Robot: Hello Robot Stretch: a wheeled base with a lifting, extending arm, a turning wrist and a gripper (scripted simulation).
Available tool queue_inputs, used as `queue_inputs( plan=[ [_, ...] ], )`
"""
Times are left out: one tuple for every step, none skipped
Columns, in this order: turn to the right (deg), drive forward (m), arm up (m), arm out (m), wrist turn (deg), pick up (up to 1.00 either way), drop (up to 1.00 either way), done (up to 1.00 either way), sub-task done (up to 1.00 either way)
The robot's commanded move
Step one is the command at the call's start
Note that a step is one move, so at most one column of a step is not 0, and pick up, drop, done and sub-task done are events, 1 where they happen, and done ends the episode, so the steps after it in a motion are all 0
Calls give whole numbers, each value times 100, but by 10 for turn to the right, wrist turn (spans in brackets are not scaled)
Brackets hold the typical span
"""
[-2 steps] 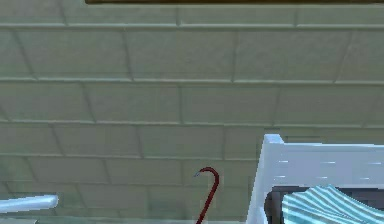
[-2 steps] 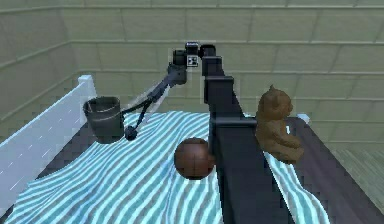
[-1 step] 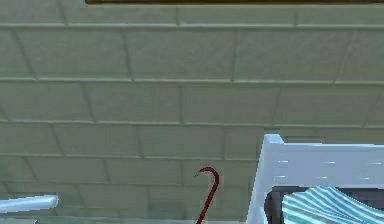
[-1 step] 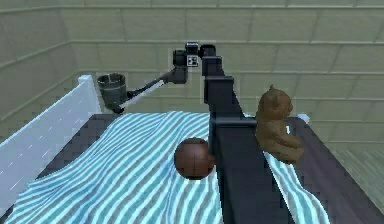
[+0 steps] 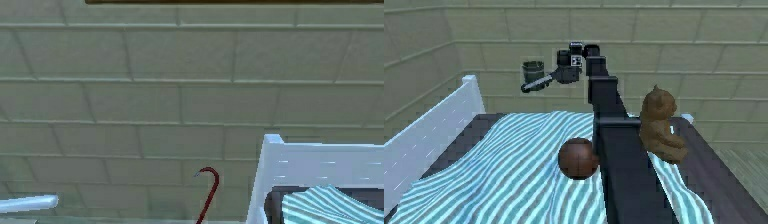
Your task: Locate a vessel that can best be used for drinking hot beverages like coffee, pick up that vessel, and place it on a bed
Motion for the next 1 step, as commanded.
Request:
queue_inputs(
  plan=[
    [0,0,0,0,240,0,0,0,0]
  ],
)
